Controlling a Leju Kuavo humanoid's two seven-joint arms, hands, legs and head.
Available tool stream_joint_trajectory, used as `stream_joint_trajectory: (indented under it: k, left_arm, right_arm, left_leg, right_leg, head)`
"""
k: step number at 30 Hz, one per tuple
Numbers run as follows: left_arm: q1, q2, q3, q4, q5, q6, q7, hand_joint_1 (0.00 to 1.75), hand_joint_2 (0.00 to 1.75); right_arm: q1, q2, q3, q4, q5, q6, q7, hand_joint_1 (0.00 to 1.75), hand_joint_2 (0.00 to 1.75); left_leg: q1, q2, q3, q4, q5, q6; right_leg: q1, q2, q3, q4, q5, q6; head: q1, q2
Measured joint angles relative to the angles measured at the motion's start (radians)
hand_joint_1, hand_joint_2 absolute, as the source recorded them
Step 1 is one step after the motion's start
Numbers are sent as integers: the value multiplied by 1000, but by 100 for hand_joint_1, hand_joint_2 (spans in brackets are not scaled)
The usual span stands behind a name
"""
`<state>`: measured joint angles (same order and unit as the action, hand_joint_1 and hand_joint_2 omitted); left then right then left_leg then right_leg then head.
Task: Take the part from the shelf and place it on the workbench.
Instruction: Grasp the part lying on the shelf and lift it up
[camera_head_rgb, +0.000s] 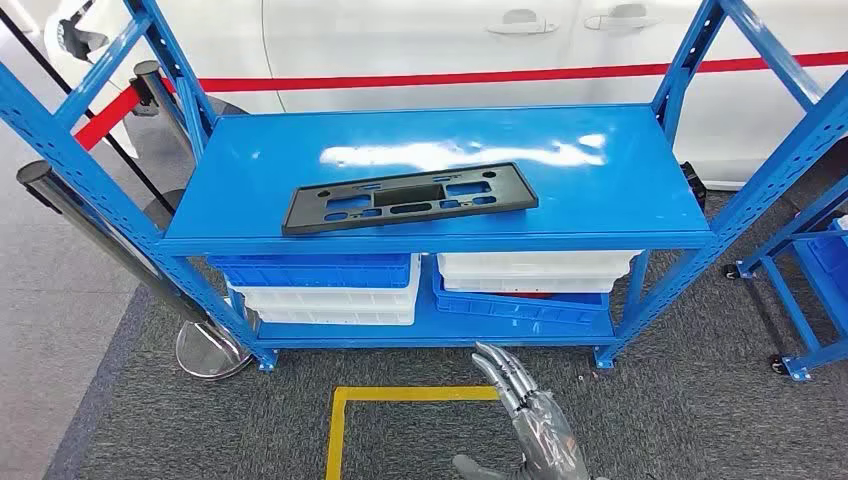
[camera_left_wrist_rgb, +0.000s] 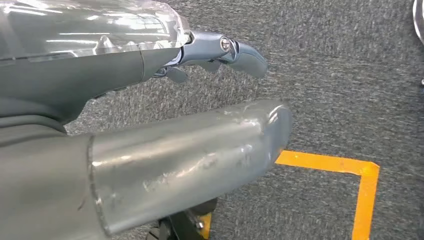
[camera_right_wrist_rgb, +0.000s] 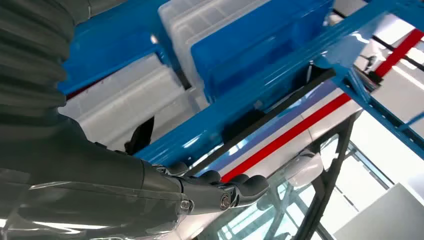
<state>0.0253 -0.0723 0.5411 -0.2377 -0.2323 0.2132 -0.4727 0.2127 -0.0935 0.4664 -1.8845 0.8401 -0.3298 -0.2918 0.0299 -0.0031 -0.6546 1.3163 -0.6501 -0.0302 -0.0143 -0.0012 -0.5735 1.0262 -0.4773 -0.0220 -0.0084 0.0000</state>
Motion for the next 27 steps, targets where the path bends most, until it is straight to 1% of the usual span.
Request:
stream_joint_trajectory:
  k: [1, 2, 3, 4, 5, 6, 7, 9, 10, 11, 12, 13, 15, 16, 17, 18, 19, 20, 21, 22, 23, 24, 25, 26, 27]
  left_arm:
    - [1, 0, 1, 0, -2, 0, 0, 0, 0]
    - [1, 0, 2, 0, -5, 0, 0, 0, 0]
    - [2, 0, 4, 0, -9, 0, 0, 0, 0]
    - [2, 1, 6, 0, -14, 0, 0, 0, 0]
    - [1, 2, 7, 0, -18, 0, 0, 0, 0]
    - [0, 3, 8, 0, -22, 0, 0, 0, 0]
    - [0, 4, 8, 0, -27, 0, 0, 0, 0]
    - [-1, 6, 9, 0, -36, -1, 0, 0, 0]
    - [-1, 7, 9, 0, -41, -1, 1, 0, 0]
    - [-1, 7, 9, 0, -47, -2, 1, 0, 0]
    - [-2, 8, 9, 0, -52, -3, 1, 0, 0]
    - [-3, 8, 10, 0, -58, -4, 1, 0, 0]
    - [-4, 10, 11, 0, -69, -8, 1, 0, 0]
    - [-4, 11, 12, 0, -76, -11, 2, 0, 0]
    - [-4, 12, 14, 0, -82, -14, 2, 0, 0]
    - [-5, 13, 16, 0, -89, -18, 3, 0, 0]
    - [-6, 14, 19, 0, -96, -23, 4, 0, 0]
    - [-7, 15, 23, 0, -103, -29, 5, 0, 0]
    - [-8, 16, 28, 0, -110, -36, 5, 0, 0]
    - [-10, 18, 32, 0, -117, -43, 6, 0, 0]
    - [-10, 20, 35, 0, -124, -50, 8, 0, 0]
    - [-11, 22, 38, 0, -131, -58, 9, 0, 0]
    - [-12, 25, 42, 0, -139, -67, 10, 0, 0]
    - [-12, 27, 45, 0, -147, -76, 11, 0, 0]
    - [-14, 29, 50, 0, -155, -85, 12, 0, 0]
  right_arm:
    - [-3, 0, 4, 3, 18, -7, 6, 0, 175]
    - [-6, 0, 8, 6, 35, -14, 13, 0, 175]
    - [-12, 0, 16, 12, 69, -27, 25, 0, 175]
    - [-19, 0, 24, 17, 102, -40, 37, 0, 175]
    - [-27, 0, 31, 23, 134, -53, 49, 0, 175]
    - [-35, 0, 38, 30, 165, -66, 61, 0, 175]
    - [-45, 0, 45, 38, 197, -79, 73, 0, 175]
    - [-68, 0, 61, 58, 259, -106, 98, 0, 175]
    - [-80, 0, 69, 69, 288, -120, 111, 0, 175]
    - [-94, 0, 77, 81, 316, -134, 124, 0, 175]
    - [-108, 0, 85, 94, 342, -149, 137, 0, 175]
    - [-123, 0, 94, 108, 366, -162, 150, 0, 175]
    - [-149, 3, 112, 140, 411, -186, 179, 0, 175]
    - [-159, 6, 122, 158, 433, -198, 193, 0, 175]
    - [-168, 11, 132, 175, 453, -208, 207, 0, 175]
    - [-178, 19, 143, 194, 473, -219, 220, 0, 175]
    - [-189, 30, 155, 214, 493, -230, 233, 0, 175]
    - [-201, 41, 166, 232, 512, -241, 244, 0, 175]
    - [-213, 55, 177, 251, 532, -253, 255, 0, 175]
    - [-223, 67, 187, 268, 551, -265, 265, 0, 175]
    - [-233, 80, 197, 285, 571, -278, 276, 0, 175]
    - [-241, 93, 207, 303, 589, -290, 286, 0, 175]
    - [-250, 106, 215, 320, 606, -303, 295, 0, 175]
    - [-261, 119, 223, 339, 618, -315, 302, 0, 175]
    - [-273, 130, 227, 356, 625, -327, 305, 0, 175]
  left_leg:
    - [-1, 0, -1, -2, 10, 2]
    - [-1, 0, 5, -19, 27, 5]
    - [-3, 0, 18, -56, 59, 10]
    - [-5, 0, 46, -122, 101, 17]
    - [-9, 0, 75, -191, 132, 24]
    - [-13, 0, 97, -245, 154, 29]
    - [-17, 0, 108, -276, 162, 33]
    - [-22, -1, 108, -290, 163, 36]
    - [-20, 0, 110, -295, 167, 40]
    - [-17, 0, 113, -301, 171, 45]
    - [-15, 1, 115, -307, 176, 51]
    - [-13, 2, 116, -311, 180, 56]
    - [-15, 2, 113, -311, 182, 60]
    - [-16, 2, 112, -311, 182, 60]
    - [-16, 1, 112, -310, 182, 60]
    - [-17, 1, 113, -309, 181, 59]
    - [-17, -1, 115, -308, 179, 57]
    - [-17, -1, 115, -306, 177, 54]
    - [-19, -2, 115, -303, 174, 50]
    - [-20, -3, 113, -300, 172, 45]
    - [-22, -3, 111, -299, 171, 39]
    - [-22, -3, 111, -300, 171, 33]
    - [-21, -3, 111, -302, 170, 26]
    - [-19, -2, 110, -296, 164, 20]
    - [-18, -2, 101, -276, 152, 15]
  right_leg:
    - [1, 0, 1, 0, 0, -1]
    - [3, 0, 3, 0, -1, -1]
    - [5, 1, 6, 0, -2, -2]
    - [7, 1, 10, 0, -4, -2]
    - [9, 1, 12, 0, -5, -1]
    - [11, 2, 13, 1, -6, 1]
    - [11, 2, 12, 1, -6, 5]
    - [10, 2, 11, -1, -3, 16]
    - [9, 2, 11, -1, -4, 22]
    - [8, 2, 8, 7, -11, 27]
    - [8, 2, -3, 31, -29, 31]
    - [7, 2, -24, 76, -56, 34]
    - [6, 2, -88, 204, -117, 38]
    - [6, 2, -114, 253, -130, 40]
    - [5, 2, -124, 269, -123, 40]
    - [4, 2, -115, 246, -97, 39]
    - [3, 2, -89, 189, -59, 36]
    - [3, 2, -56, 119, -25, 32]
    - [5, 2, -28, 57, -2, 28]
    - [7, 2, -10, 17, 8, 24]
    - [9, 2, -4, 1, 7, 21]
    - [11, 3, -5, -2, 7, 17]
    - [10, 4, -4, -5, 9, 12]
    - [8, 5, -1, -10, 9, 6]
    - [6, 4, 2, -15, 10, 0]
  head:
    - [0, 0]
    - [0, 0]
    - [0, 0]
    - [0, 0]
    - [1, 0]
    - [1, 0]
    - [1, 0]
    - [1, 0]
    - [2, 0]
    - [3, 0]
    - [5, 0]
    - [7, 0]
    - [9, 0]
    - [9, 0]
    - [9, 0]
    - [9, 0]
    - [9, 0]
    - [9, 0]
    - [9, 0]
    - [8, 0]
    - [8, 0]
    - [8, 0]
    - [8, 0]
    - [8, 0]
    - [6, 0]
